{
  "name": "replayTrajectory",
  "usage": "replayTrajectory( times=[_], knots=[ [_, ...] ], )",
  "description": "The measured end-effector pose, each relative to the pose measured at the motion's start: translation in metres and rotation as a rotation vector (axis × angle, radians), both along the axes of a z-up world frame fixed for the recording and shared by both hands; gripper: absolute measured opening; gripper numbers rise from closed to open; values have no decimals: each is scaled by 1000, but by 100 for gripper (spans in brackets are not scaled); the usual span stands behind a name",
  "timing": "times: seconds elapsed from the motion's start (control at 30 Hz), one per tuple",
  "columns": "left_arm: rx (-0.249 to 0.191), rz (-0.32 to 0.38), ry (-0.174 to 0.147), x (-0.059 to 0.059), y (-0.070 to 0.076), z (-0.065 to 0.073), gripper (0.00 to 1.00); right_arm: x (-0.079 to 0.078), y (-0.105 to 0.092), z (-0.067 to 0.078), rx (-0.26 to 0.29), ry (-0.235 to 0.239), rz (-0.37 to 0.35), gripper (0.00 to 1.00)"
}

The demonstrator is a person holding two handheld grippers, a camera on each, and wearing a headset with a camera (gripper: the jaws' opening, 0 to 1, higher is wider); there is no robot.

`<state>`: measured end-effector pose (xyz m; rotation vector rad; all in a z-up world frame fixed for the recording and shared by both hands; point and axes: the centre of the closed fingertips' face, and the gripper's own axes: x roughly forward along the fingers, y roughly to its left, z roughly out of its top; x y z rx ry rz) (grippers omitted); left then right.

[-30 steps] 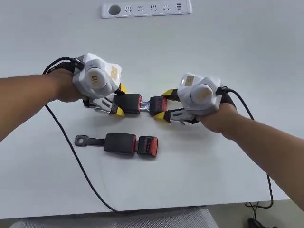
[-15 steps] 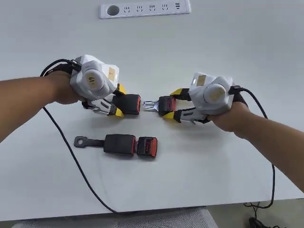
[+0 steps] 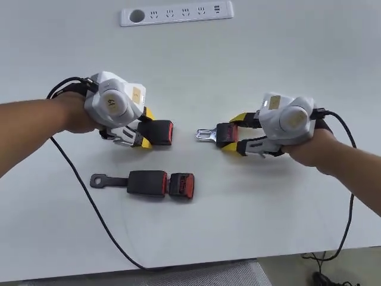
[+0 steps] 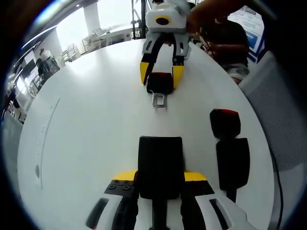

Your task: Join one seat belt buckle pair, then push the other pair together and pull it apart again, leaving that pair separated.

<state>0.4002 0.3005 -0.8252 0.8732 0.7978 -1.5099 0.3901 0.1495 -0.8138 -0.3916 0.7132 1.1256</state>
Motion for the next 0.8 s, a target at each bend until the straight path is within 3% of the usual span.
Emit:
replayTrajectory(
  times=[0.8],
  knots=[
    [6,8,0,-1,0,0,35,-9,-36,-6,-17,-2,4,36]
  ],
)
